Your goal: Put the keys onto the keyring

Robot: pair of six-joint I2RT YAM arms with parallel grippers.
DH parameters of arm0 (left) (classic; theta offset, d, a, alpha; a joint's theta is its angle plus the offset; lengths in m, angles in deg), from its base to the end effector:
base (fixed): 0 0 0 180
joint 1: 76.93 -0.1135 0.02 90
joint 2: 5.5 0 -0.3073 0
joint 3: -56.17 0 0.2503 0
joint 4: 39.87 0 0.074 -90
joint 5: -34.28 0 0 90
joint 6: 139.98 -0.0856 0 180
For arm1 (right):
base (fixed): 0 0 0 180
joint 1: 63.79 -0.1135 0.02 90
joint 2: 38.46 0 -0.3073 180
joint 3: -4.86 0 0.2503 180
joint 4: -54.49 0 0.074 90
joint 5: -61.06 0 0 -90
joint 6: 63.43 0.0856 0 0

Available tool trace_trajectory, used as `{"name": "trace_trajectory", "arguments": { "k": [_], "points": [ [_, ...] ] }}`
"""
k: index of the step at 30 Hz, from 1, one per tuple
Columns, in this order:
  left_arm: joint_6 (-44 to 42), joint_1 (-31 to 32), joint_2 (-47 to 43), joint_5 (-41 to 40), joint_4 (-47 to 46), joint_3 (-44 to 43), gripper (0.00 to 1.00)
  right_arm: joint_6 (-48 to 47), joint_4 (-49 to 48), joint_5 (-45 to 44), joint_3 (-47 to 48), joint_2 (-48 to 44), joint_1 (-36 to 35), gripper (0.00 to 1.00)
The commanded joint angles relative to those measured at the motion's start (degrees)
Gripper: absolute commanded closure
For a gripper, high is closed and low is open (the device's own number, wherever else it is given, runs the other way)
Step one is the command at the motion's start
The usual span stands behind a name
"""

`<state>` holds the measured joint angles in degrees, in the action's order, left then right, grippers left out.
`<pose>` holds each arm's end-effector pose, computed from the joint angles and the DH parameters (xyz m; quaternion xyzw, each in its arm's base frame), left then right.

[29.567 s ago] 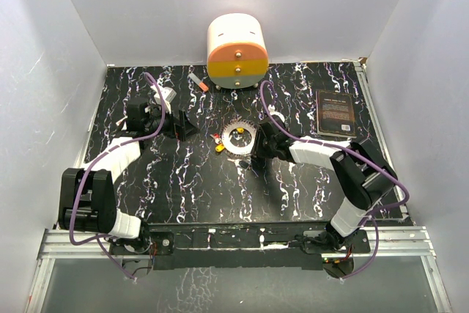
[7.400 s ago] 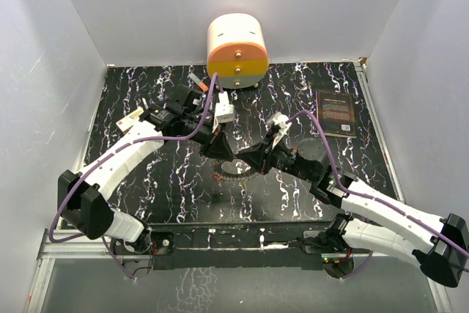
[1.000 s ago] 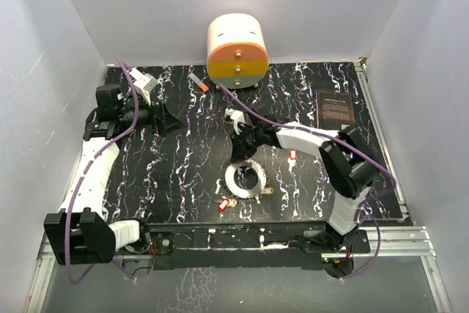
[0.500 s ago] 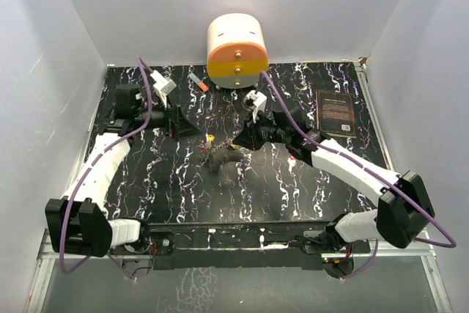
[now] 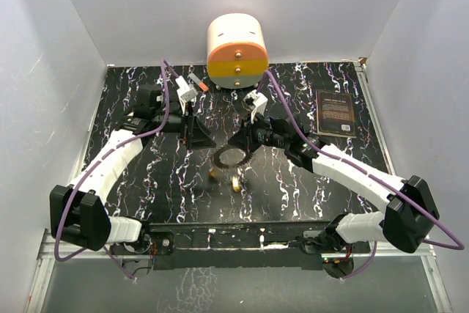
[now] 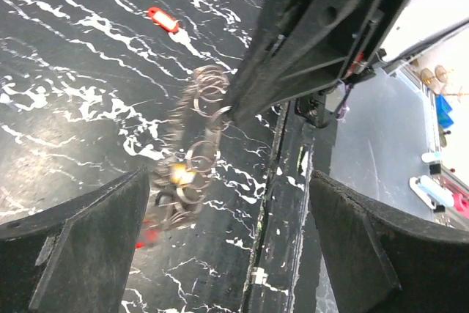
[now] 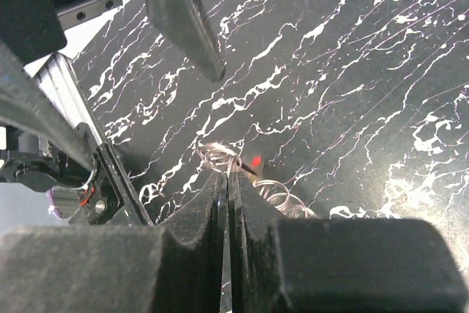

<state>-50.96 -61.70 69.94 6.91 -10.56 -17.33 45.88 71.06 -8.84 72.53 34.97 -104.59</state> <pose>0.2597 -0.1495 0.3437 0.3574 0.7011 -0.5014 0.3597 0.2262 0.2341 0.3243 -0.2480 0.7854 0.4000 0.4019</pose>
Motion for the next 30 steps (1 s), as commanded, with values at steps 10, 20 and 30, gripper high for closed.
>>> {"name": "trace_trajectory", "arguments": {
  "k": [10,20,30],
  "points": [
    [-6.9,4.0,0.1,2.2,2.9,-2.3,0.15,3.8,-6.0,-2.7,7.1,-2.2,-3.0,0.92],
    [-7.3,5.2,0.7,2.1,3.0,-3.1,0.21,5.5,-6.7,-3.0,7.3,-3.6,-4.8,0.92],
    [-6.7,6.1,1.6,2.8,2.1,-3.2,0.48,6.6,-8.1,-4.4,6.8,-3.9,-6.0,0.92]
  ]
}}
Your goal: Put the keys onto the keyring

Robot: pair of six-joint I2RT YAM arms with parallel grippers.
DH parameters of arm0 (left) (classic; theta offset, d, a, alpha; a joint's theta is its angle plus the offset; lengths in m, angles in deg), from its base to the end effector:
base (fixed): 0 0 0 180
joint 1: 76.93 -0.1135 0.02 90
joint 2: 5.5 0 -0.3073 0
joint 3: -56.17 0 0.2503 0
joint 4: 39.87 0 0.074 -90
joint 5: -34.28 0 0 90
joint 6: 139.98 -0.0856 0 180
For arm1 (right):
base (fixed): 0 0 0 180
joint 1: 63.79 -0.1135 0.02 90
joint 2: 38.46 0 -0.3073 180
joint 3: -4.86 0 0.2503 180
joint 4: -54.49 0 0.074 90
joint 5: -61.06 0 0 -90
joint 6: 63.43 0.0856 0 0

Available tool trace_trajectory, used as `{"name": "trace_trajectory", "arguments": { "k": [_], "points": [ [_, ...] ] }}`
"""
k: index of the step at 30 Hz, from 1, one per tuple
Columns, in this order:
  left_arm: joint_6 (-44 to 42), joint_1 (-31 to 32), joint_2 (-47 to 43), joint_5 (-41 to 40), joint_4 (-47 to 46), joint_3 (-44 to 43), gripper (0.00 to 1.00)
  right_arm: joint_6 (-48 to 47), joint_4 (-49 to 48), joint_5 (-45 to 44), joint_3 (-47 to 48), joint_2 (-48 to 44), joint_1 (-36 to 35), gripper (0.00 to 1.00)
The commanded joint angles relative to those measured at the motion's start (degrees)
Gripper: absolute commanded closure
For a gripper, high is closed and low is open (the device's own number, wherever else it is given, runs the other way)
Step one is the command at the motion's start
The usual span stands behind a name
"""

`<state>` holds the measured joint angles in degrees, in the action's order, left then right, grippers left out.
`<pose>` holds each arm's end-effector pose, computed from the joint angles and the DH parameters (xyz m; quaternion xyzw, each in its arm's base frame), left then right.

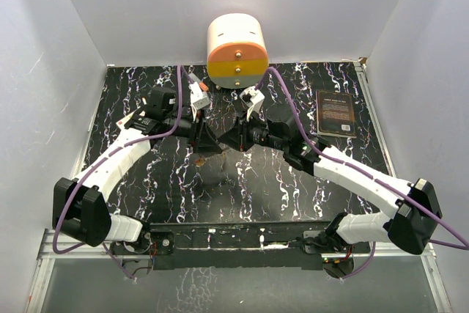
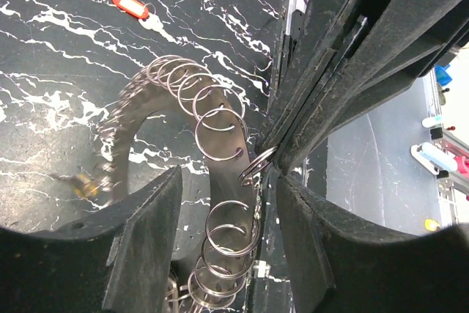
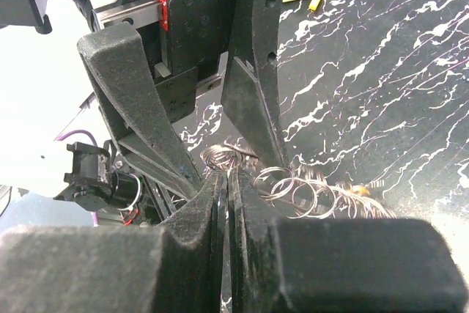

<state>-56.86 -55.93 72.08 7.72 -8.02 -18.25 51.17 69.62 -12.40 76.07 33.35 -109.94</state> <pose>0.2487 -0.1775 0.3354 0.4174 0.6739 -0.5111 0.3324 0.2073 0.2509 0.3605 -0.2328 0.7588 0.4394 0.4207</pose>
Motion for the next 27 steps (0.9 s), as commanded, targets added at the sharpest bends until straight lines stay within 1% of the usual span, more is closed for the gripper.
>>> {"name": "trace_trajectory", "arguments": {
  "k": [1,7,15,17,18,22,27],
  "points": [
    [-0.8,0.4,-0.5,1.9,-0.3,-2.4,0.49,1.4,-6.7,-0.8,3.3,-2.2,-0.7,0.92],
    [-1.0,0.5,-0.5,1.8,0.1,-2.9,0.49,1.8,-6.5,-1.2,3.0,-2.5,-0.9,0.92],
    [-0.9,0.5,-0.2,0.7,0.3,-3.5,0.46,2.6,-6.6,-1.5,2.2,-3.3,-1.1,0.92],
    [-1.3,0.5,-0.4,0.5,0.7,-3.7,0.46,2.7,-6.6,-1.5,2.1,-3.4,-1.1,0.92],
    [-1.3,0.6,-0.4,0.5,0.8,-3.9,0.47,2.7,-6.6,-1.6,2.1,-3.5,-1.1,0.92],
    [-1.0,0.5,-0.2,0.6,0.8,-4.2,0.6,2.9,-6.6,-1.6,2.0,-3.4,-1.1,0.92],
    [-0.3,0.5,-0.1,1.5,-0.3,-3.7,0.68,3.2,-7.0,-1.9,1.6,-3.7,-1.1,0.92]
  ]
}}
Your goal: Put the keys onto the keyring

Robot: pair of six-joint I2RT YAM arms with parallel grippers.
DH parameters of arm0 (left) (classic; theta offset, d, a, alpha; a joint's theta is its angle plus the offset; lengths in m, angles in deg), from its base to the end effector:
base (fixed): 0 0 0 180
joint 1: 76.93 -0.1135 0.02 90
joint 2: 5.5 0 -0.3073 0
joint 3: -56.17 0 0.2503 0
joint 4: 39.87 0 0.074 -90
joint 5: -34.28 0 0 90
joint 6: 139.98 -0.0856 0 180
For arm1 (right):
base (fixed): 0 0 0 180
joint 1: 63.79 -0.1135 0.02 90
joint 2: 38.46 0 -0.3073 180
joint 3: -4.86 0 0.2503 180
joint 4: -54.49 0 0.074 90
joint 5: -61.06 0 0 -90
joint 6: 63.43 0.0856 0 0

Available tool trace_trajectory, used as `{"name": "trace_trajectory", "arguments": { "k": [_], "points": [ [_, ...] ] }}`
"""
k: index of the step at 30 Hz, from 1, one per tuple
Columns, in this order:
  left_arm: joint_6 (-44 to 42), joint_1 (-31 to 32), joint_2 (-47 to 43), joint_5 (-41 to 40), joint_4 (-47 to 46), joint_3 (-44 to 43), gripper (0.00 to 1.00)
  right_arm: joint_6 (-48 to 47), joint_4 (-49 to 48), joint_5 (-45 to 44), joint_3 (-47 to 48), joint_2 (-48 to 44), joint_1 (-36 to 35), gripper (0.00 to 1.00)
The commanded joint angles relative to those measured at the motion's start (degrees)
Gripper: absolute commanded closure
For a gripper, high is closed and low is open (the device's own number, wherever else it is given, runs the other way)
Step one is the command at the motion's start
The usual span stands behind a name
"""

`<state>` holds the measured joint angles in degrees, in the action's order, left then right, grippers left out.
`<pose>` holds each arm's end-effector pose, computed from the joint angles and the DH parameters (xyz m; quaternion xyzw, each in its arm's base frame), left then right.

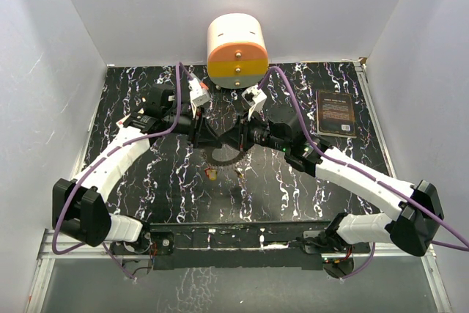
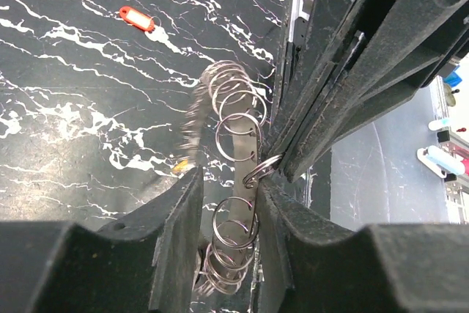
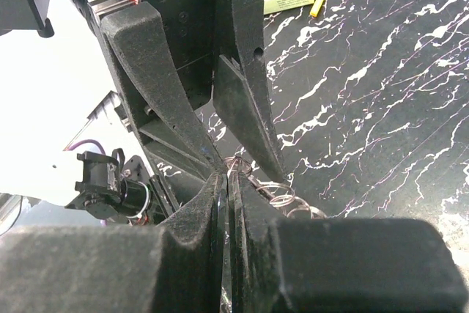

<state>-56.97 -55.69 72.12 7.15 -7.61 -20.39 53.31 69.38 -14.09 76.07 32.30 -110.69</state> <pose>0.2509 -0.1793 0.3469 0.4232 0.6679 -0.5057 0.3450 0.2032 0.2492 0.3665 -0.2151 0.7578 0.4458 0.4251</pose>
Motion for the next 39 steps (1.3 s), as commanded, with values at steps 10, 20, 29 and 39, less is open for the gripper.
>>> {"name": "trace_trajectory", "arguments": {
  "k": [10,20,29,39],
  "points": [
    [0.4,0.3,-0.2,3.2,-1.6,-1.1,1.0,1.3,-7.2,-0.5,1.3,-2.6,-0.5,0.92],
    [-3.1,0.3,-0.7,2.5,2.2,-2.7,1.0,-0.1,-5.5,-2.6,-0.3,-4.5,-0.5,0.92],
    [-5.4,0.3,-0.5,0.5,5.4,-5.3,1.0,-1.3,-1.5,-3.1,-3.1,-8.3,-0.5,0.92],
    [-8.1,0.3,-0.7,-1.4,7.4,-5.4,1.0,-0.4,-0.4,-2.4,-6.0,-9.4,-0.5,0.92]
  ]
}}
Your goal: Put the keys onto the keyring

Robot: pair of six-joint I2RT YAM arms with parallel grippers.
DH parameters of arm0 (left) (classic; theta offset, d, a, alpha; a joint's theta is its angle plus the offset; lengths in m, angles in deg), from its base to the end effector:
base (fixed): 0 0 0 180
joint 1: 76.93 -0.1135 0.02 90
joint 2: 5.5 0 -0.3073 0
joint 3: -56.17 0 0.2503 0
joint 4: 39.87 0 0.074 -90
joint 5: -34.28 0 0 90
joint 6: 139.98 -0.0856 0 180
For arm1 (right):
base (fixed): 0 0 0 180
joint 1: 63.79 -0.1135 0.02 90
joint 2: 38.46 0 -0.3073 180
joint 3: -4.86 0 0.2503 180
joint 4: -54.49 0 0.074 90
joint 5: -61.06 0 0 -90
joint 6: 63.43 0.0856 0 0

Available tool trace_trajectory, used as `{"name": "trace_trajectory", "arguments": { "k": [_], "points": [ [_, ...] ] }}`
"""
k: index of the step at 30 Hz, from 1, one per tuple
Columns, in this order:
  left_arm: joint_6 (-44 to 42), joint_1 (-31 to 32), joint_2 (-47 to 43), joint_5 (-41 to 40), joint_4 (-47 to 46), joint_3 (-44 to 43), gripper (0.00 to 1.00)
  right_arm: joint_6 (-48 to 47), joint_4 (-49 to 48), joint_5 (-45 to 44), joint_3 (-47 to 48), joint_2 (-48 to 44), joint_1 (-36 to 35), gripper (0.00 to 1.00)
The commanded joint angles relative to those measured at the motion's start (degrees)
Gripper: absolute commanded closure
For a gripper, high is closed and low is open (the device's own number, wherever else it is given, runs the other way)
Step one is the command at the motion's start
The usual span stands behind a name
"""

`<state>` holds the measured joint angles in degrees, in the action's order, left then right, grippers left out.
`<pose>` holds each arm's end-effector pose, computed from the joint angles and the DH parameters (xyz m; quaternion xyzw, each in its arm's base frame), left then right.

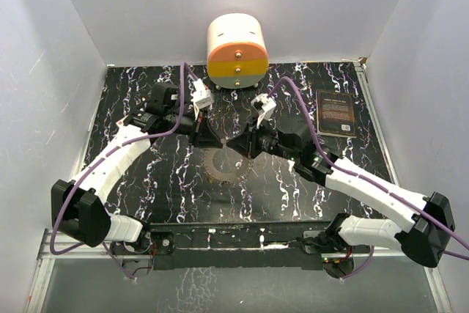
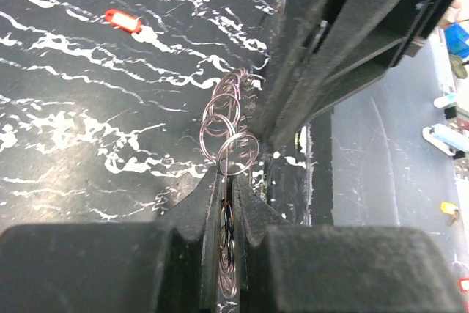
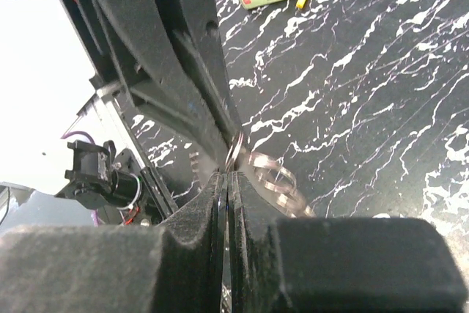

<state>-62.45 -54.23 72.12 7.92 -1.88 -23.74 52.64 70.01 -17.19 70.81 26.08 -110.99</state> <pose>0.2427 -0.1847 0.3583 0.4578 0.6481 -0.5019 0.3444 0.1850 0.2255 0.3586 -0.2057 0.7596 0.4298 0.4427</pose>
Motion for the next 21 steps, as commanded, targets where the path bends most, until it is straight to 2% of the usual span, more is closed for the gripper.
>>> {"name": "trace_trajectory", "arguments": {
  "k": [1,5,9,21],
  "points": [
    [-3.3,-1.1,-0.7,-2.4,2.1,-2.1,1.0,0.4,-0.8,0.7,-1.0,-3.4,-0.2,0.92],
    [-7.0,-1.1,-0.8,-5.0,4.5,-2.5,1.0,-0.2,0.8,-0.4,-1.2,-4.7,-0.2,0.9],
    [-10.7,-0.5,-0.9,-5.8,8.3,-3.4,1.0,-1.6,1.1,-2.2,-1.0,-6.2,-0.2,0.81],
    [-14.2,1.7,-0.9,-5.0,11.9,-4.1,1.0,-3.0,0.3,1.7,3.8,1.0,-0.1,0.79]
  ]
}}
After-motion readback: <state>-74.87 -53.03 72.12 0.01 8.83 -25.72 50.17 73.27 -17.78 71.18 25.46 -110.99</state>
